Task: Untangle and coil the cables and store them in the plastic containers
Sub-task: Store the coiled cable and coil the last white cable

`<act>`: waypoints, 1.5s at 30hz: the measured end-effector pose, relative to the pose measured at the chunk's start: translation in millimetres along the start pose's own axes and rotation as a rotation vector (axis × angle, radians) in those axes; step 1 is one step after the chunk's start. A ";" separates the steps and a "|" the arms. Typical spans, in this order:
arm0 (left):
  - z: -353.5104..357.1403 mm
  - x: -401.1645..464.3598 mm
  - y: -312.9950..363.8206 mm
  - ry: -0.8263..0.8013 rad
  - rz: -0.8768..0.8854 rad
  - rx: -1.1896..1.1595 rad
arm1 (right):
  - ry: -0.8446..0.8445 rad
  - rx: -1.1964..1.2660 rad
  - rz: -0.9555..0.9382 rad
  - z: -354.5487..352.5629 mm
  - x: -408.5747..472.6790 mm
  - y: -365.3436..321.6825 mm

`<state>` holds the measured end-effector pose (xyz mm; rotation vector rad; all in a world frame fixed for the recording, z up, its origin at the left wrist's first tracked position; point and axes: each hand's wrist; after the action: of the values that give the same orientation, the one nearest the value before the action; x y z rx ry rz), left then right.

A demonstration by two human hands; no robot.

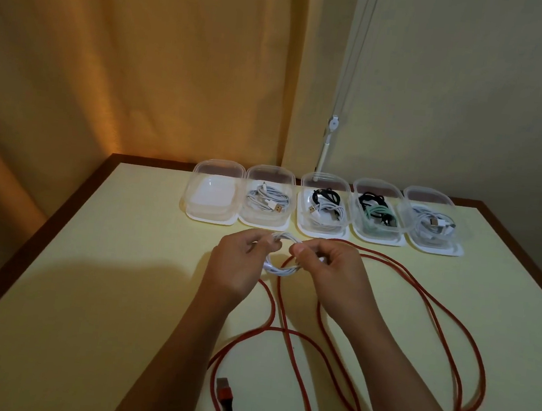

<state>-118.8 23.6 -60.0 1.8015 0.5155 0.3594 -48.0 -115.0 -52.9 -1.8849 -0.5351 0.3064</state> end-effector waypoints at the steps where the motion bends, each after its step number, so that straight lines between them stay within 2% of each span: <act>1: -0.1 0.1 0.0 -0.001 0.046 0.072 | 0.017 -0.005 0.006 -0.8 0.4 0.2; 5: -2.7 1.5 -5.7 -0.056 0.141 0.218 | 0.016 0.042 0.025 -3.8 -0.4 -0.1; 8: -8.8 2.7 -9.1 -0.172 0.133 0.168 | 0.013 0.149 0.040 -7.7 -1.9 -1.7; 12: -14.5 4.6 -12.5 -0.211 0.122 0.138 | 0.020 0.186 0.052 -9.7 -1.9 -2.9; 17: -12.8 0.2 -10.0 -0.329 0.092 -0.161 | 0.044 0.254 0.053 -8.8 -1.6 -6.5; 20: -8.4 0.0 -8.4 -0.299 0.037 -0.358 | 0.073 0.214 0.063 -8.8 -0.1 -5.3; 22: -6.5 2.0 -7.7 -0.245 0.022 -0.386 | 0.076 0.155 0.061 -8.1 0.6 -5.2; 28: -5.2 0.4 -7.8 -0.201 0.051 -0.286 | 0.043 0.156 0.059 -10.5 -0.6 -11.0; 33: -2.4 -2.0 -2.1 -0.207 -0.027 -0.298 | -0.047 0.194 0.056 -14.8 -4.2 -14.0; 38: -4.3 -2.4 0.8 -0.211 0.003 -0.055 | -0.181 0.011 0.085 -13.9 -7.1 -12.4; 40: -4.6 -4.2 1.4 -0.232 -0.018 -0.057 | -0.195 -0.015 0.106 -13.5 -7.2 -11.3; 42: -3.7 -4.6 0.7 -0.265 -0.078 -0.173 | -0.153 -0.007 0.112 -13.5 -6.4 -9.7; 45: 1.2 -3.3 0.2 -0.280 -0.160 -0.350 | -0.006 0.005 0.113 -11.2 -3.3 -5.0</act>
<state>-120.9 20.9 -60.2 1.4310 0.3692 0.0766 -46.8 -124.3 -44.3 -1.9131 -0.4318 0.3871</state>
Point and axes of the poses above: each hand's wrist, its own x-axis towards the middle knuckle, its own z-axis out of the palm, y = z × x, and after that the axes turned 4 degrees about -y, right-handed
